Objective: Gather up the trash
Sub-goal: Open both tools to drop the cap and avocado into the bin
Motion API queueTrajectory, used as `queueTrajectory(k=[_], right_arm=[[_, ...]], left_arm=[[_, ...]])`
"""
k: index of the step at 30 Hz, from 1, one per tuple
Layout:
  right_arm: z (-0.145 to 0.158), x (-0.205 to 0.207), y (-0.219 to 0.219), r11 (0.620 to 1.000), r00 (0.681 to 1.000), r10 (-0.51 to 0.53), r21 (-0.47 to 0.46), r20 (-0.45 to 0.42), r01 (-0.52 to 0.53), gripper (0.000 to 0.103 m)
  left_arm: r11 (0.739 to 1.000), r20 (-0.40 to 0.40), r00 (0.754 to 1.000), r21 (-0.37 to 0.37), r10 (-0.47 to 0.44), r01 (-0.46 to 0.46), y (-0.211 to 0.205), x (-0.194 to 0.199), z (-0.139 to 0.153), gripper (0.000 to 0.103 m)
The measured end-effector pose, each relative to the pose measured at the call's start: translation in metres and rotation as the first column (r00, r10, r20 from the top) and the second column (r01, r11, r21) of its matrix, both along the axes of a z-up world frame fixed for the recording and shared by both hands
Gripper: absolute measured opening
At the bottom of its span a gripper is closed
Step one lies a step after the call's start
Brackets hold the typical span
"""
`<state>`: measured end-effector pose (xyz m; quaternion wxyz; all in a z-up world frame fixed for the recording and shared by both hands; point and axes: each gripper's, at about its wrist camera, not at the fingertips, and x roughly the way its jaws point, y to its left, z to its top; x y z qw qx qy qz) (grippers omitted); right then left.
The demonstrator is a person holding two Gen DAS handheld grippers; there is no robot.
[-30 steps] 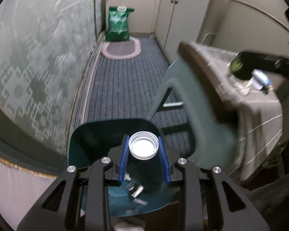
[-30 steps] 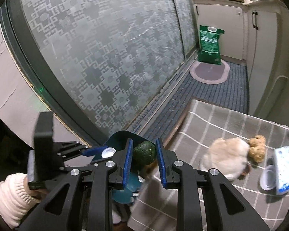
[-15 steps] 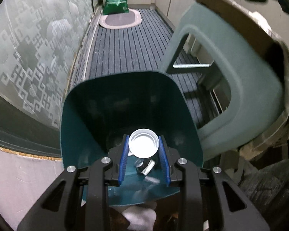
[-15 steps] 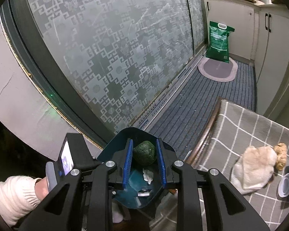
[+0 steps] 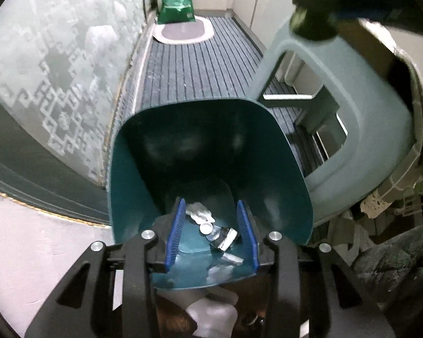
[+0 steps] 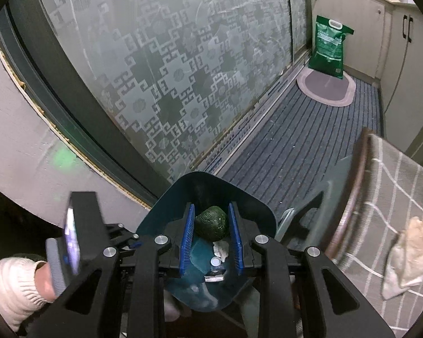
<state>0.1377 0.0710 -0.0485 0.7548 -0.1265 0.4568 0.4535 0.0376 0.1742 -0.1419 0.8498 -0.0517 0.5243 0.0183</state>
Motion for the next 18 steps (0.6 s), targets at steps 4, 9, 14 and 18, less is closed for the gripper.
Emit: queueTrajectory(k=[4, 9, 14, 18], right_arm=[[-0.009, -0.002, 0.012, 1.0, 1.0, 0.007, -0.019, -0.006, -0.007, 0.025], [-0.025, -0.007, 0.026, 0.999, 1.0, 0.019, -0.05, -0.021, -0.02, 0.024], [-0.042, -0.009, 0.036, 0.996, 0.999, 0.025, -0.088, -0.034, -0.028, 0.024], [-0.056, -0.013, 0.042, 0.991, 0.998, 0.035, -0.126, -0.044, -0.04, 0.024]], left_arm=[[0.999, 0.062, 0.998, 0.014, 0.029, -0.03, 0.008, -0.008, 0.018, 0.035], [0.997, 0.167, 0.984, 0.029, 0.069, -0.075, 0.02, -0.022, 0.052, 0.033], [0.993, 0.248, 0.964, 0.039, 0.097, -0.11, 0.026, -0.033, 0.08, 0.028], [0.992, 0.307, 0.945, 0.036, 0.108, -0.124, 0.027, -0.042, 0.101, 0.026]])
